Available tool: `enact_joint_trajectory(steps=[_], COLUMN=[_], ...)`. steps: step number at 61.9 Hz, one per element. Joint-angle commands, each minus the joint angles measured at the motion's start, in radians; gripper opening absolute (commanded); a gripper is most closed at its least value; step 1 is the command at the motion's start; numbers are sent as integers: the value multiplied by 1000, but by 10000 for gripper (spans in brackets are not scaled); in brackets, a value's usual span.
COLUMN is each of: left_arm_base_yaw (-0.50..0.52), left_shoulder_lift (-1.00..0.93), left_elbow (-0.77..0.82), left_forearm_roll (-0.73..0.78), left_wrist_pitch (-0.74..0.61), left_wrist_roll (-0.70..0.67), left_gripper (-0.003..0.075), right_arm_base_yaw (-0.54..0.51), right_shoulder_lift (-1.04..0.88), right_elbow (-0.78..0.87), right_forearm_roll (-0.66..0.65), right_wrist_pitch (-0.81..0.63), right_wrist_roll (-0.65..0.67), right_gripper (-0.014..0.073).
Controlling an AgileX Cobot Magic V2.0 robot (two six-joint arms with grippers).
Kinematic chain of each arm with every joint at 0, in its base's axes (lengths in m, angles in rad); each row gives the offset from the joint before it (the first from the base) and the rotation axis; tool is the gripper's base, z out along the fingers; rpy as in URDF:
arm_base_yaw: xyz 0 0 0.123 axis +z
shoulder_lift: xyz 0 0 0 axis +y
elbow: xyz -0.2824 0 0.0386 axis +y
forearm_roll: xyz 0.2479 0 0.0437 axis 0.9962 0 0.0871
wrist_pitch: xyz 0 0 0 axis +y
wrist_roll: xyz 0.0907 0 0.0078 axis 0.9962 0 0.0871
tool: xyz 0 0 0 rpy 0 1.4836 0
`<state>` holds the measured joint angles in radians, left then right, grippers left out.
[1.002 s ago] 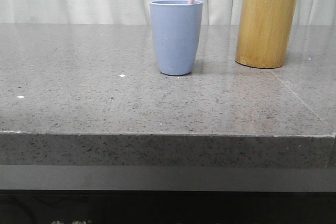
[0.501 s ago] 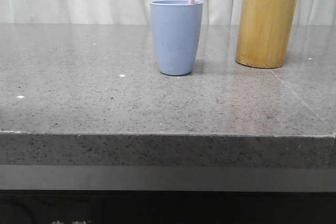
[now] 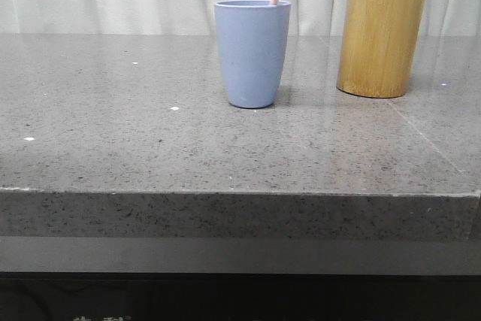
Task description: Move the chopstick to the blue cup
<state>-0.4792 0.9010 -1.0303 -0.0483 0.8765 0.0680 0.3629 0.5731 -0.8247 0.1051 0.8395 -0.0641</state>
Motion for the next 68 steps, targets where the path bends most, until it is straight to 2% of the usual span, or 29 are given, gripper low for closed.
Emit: enact_joint_trajectory(steps=[1,7,12,24,32,46,58,68], left_arm_base_yaw=[-5,8,61,244,340,402,406,409], left_shoulder_lift=[-22,-76,-179,-456,-643,-831,-908,-929], left_elbow=[-17,35,141,478,694,941,1031,1046], left_forearm_roll=[-11,-1,54,48,28,-68,-68,-68], left_wrist_pitch=[-80,-138,-273,-604,-748,-850,-938,-929], left_wrist_roll=[-8,3,34,34,34,34,34,27], left_gripper=[-19,-19,-19,-19,-19,-19,-19,-19], right_arm_base_yaw=[-6,-6,-6,-6,-6,-6,-6,-6], right_shoulder_lift=[2,2,2,2,2,2,2,2], right_elbow=[-26,-26,-26,-26,-26,-26,-26,-26], right_forearm_roll=[-2,-2,-2,-2,-2,-2,-2,-2], right_wrist_pitch=[-77,-77,-77,-77,-77,-77,-77,-75], right_wrist_roll=[-1,-1,-1,-1,-1,-1,-1,-1], right_gripper=[-67,-67,-67,-67,-67,-67,-67,-67])
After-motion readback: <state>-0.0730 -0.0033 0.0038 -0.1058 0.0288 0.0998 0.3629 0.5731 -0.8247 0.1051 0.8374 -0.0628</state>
